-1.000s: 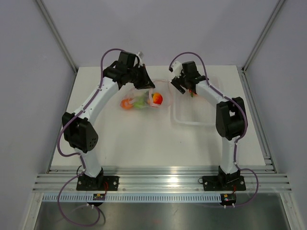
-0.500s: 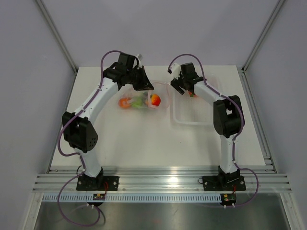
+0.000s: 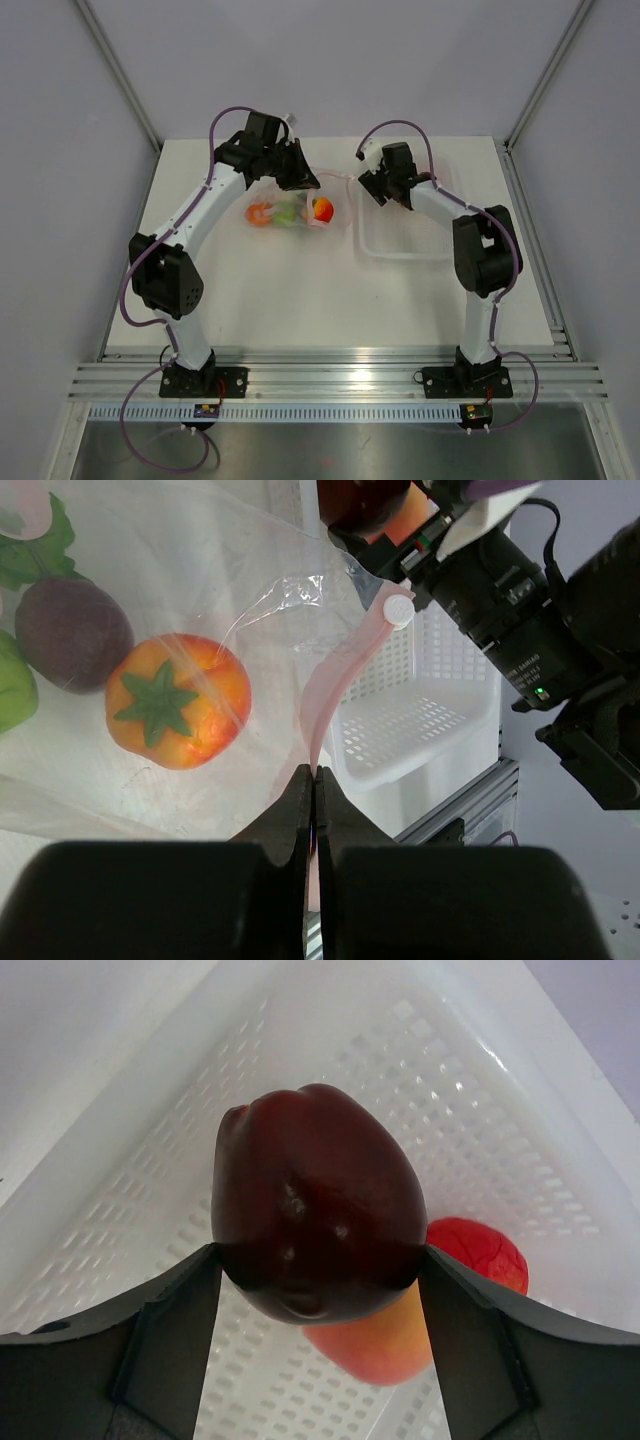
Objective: Place the food in the zip-top bag and seal the zipper
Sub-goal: Pick up the fake fruit from the bin.
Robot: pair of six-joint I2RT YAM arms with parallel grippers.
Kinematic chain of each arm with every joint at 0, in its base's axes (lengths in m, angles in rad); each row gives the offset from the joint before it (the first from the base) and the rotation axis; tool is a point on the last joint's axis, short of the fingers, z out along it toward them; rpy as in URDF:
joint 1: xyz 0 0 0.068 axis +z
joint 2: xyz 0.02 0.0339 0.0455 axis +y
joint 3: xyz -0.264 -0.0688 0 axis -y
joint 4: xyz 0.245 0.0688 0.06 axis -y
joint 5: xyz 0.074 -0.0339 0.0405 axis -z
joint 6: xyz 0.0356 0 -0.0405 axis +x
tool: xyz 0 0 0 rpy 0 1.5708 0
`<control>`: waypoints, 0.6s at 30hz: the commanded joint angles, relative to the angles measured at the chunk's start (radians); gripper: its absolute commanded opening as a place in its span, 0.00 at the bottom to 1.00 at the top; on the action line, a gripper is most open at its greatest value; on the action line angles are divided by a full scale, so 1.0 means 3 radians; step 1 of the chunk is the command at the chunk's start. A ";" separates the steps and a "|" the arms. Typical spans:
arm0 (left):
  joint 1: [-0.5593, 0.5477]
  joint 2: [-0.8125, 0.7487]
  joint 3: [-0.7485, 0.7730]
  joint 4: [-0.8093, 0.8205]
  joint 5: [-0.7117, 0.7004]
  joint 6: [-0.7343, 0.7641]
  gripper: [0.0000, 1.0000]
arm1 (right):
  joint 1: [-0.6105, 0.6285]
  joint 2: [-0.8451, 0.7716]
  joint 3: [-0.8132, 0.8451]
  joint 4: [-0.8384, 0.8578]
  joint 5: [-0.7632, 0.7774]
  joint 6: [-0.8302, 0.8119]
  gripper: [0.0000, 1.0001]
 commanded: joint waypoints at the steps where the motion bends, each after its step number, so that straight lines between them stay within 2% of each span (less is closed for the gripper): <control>1: 0.0020 -0.0192 -0.0005 0.0136 0.0095 0.0038 0.00 | 0.0023 -0.0522 -0.0201 0.0302 -0.0060 0.0262 0.72; 7: 0.0015 -0.0182 -0.0005 0.0141 0.0090 0.0033 0.00 | 0.0029 -0.1162 -0.0661 0.0226 -0.0116 0.0666 0.72; 10: 0.0015 -0.0162 0.0025 0.0162 0.0110 -0.0008 0.00 | 0.0069 -0.1566 -0.0897 0.0088 -0.0381 0.0937 0.72; 18: 0.0015 -0.0116 0.0128 0.0182 0.0151 -0.0105 0.00 | 0.0601 -0.2537 -0.1393 -0.0025 -0.0663 0.1658 0.73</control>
